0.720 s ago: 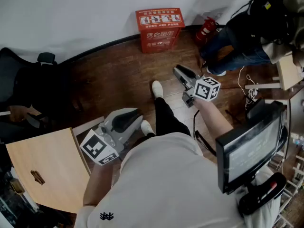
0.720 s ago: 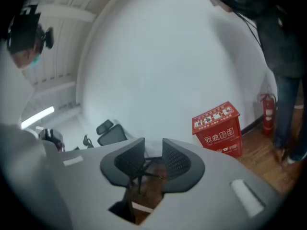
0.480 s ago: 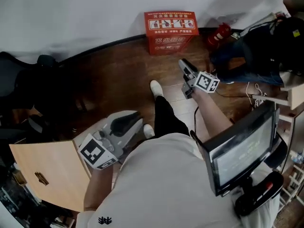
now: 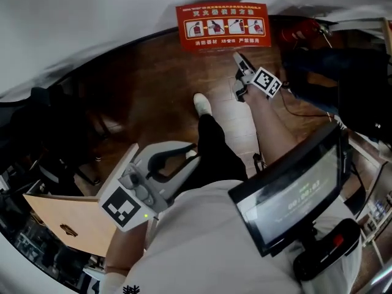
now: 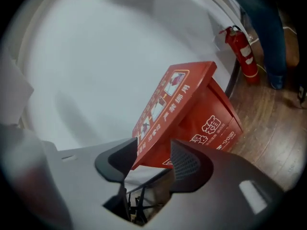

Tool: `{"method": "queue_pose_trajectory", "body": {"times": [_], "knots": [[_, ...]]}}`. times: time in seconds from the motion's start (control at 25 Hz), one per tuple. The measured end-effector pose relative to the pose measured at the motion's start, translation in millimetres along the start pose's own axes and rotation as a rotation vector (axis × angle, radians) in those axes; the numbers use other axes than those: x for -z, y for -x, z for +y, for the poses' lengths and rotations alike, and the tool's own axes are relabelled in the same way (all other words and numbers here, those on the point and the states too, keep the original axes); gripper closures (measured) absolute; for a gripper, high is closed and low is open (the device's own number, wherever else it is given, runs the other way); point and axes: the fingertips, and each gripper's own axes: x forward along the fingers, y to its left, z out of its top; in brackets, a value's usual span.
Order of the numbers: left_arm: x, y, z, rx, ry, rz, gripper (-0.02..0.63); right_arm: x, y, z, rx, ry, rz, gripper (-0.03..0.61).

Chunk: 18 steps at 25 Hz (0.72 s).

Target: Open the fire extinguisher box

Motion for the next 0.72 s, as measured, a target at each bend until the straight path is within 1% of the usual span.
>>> {"method": "queue_pose_trajectory", "body": {"times": [0.08,0.2,0.32,0.4,0.48,0.56,0.72], "knots": [[1.9,-13.2,15.0,0.015,0.01,0.017,0.568,-2.1,-13.7,-13.7,-0.021,-0.06,-0.016,0.376],[6.6,-27.3,37.7,0.021,0.051,0.031,0.568,-2.9,-30.6,-33.0,-0.026,-0.133,-0.022,0.364],[7.8,-32.8,44.8,0.027,0.086,0.032,0.568,-7.9,-40.4,-28.7,-0.097,-0.198,-0.049,0.364],[9.1,-33.2,43.4,0.029,0.094,0.037,0.568,-10.4,-41.0,-22.4,-0.125,-0.241,-0.07,0.364],[10.6,-32.0,44.3,0.024,0.103,0.038,0.568,-12.8,-41.1,-20.9,-0.125,-0.262,-0.082,0.389],[10.6,-31.0,46.2,0.017,0.111,0.03,0.568,-14.6,-40.6,-19.4,-0.133,-0.276,-0.088,0.467],[11.3,-29.8,47.6,0.017,0.113,0.03,0.568,-15.6,-33.5,-13.5,-0.126,-0.295,-0.082,0.476]]}}
